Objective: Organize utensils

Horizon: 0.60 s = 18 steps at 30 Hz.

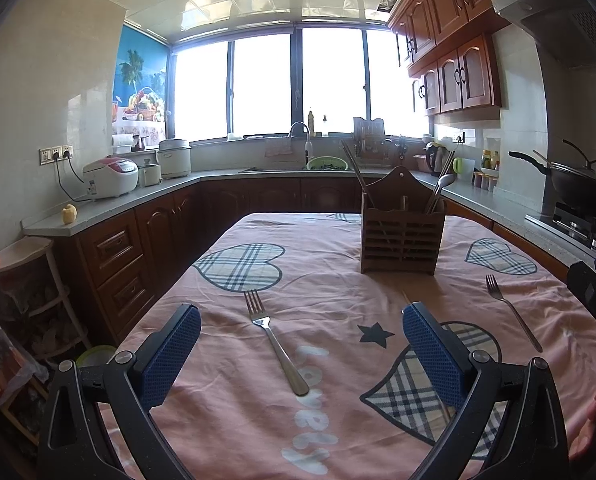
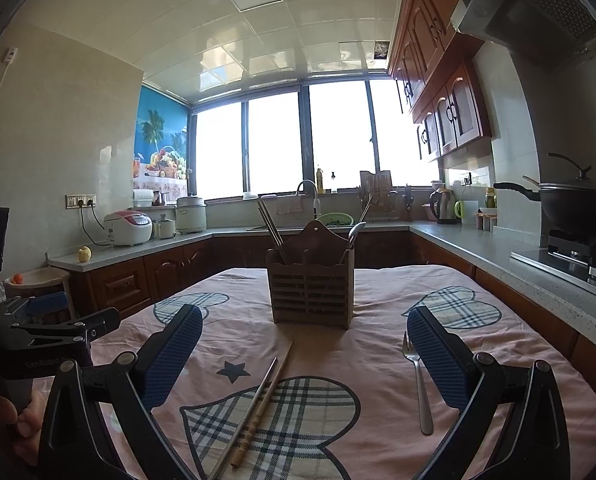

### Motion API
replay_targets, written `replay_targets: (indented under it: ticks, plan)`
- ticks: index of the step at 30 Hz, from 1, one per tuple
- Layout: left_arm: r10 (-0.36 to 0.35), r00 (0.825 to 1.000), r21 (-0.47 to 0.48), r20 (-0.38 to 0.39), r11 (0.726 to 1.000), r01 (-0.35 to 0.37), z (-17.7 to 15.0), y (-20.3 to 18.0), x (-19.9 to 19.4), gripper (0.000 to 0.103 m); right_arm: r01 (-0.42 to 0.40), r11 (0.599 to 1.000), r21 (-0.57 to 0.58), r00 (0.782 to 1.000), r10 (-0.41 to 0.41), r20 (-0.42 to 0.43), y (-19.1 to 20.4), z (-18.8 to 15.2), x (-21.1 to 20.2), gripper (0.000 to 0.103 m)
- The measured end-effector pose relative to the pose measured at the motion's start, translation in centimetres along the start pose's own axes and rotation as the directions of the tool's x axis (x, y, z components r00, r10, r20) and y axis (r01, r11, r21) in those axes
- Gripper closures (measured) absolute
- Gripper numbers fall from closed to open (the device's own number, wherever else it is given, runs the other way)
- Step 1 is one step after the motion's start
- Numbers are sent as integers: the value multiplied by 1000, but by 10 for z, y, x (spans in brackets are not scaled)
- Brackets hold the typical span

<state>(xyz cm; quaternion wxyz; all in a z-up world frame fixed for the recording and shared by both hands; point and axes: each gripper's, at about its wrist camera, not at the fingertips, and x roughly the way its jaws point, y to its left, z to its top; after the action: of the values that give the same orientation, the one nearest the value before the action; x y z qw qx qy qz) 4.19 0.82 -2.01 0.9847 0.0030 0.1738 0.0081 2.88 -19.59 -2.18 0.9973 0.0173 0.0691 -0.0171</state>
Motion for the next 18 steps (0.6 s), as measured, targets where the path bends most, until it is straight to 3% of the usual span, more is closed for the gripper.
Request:
replay_targets:
  ticks: [18]
  plan:
    - [-3, 1000, 8, -2, 1000, 3, -1, -5, 2, 1, -2, 1000, 2, 1000, 2, -1, -1, 0, 0, 0]
